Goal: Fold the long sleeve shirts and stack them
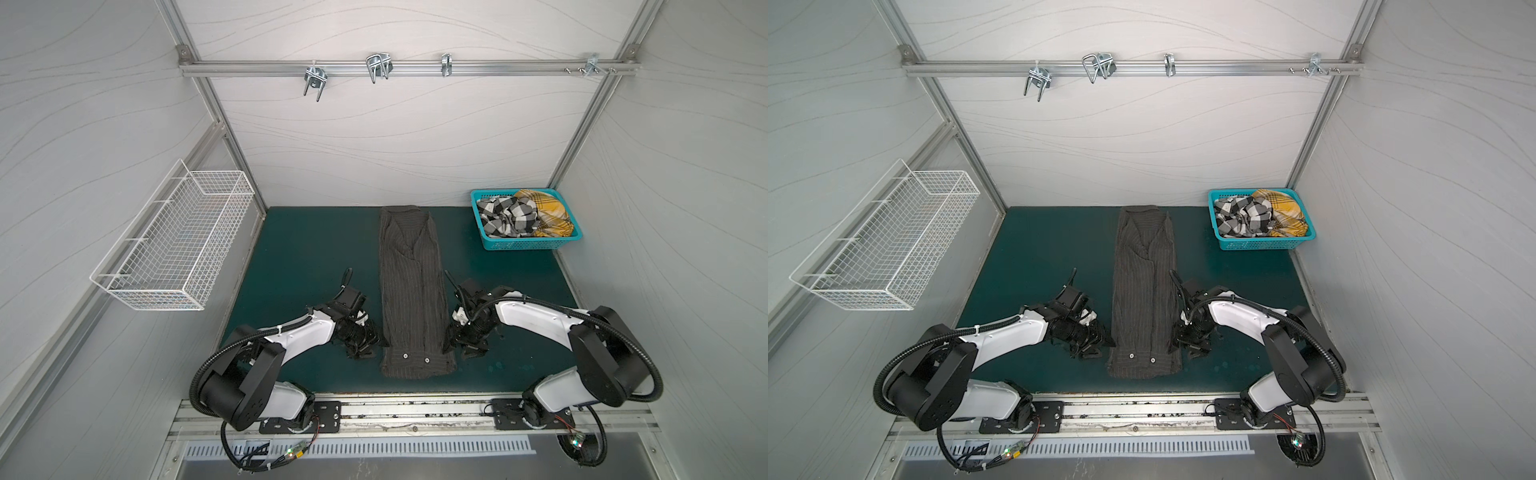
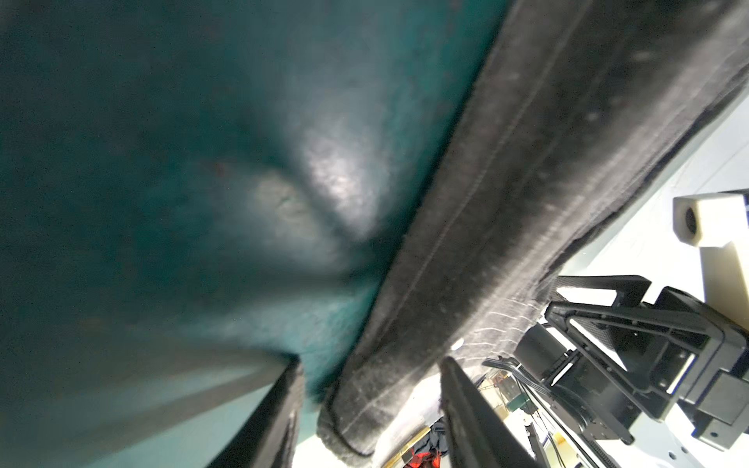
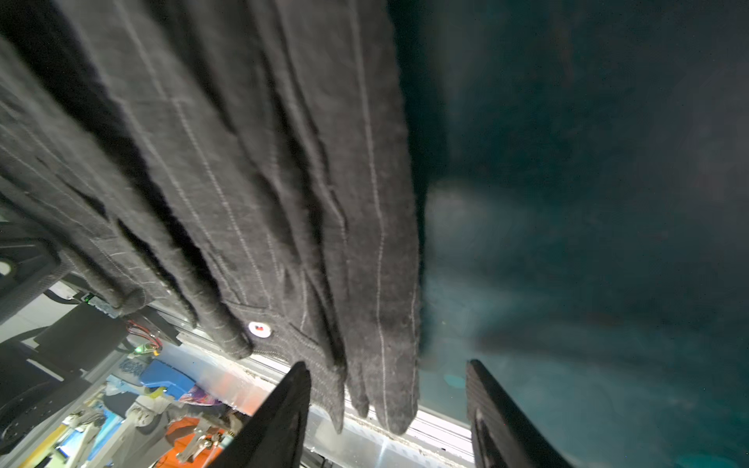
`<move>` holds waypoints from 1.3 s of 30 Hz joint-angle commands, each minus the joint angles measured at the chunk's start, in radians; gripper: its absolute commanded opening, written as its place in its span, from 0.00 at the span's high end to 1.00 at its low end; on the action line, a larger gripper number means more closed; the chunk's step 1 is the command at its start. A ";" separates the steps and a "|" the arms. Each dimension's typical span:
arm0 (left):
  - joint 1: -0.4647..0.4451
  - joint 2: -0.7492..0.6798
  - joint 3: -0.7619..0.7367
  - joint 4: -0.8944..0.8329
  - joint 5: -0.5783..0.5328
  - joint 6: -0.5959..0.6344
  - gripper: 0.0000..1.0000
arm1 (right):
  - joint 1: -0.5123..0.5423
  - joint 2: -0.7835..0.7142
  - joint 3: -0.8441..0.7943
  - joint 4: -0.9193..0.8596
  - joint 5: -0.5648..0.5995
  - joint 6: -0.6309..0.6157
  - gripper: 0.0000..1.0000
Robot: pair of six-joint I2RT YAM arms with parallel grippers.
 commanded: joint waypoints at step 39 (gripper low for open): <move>-0.102 0.042 -0.025 -0.173 -0.072 0.027 0.73 | 0.046 -0.028 -0.088 0.063 -0.038 0.063 0.67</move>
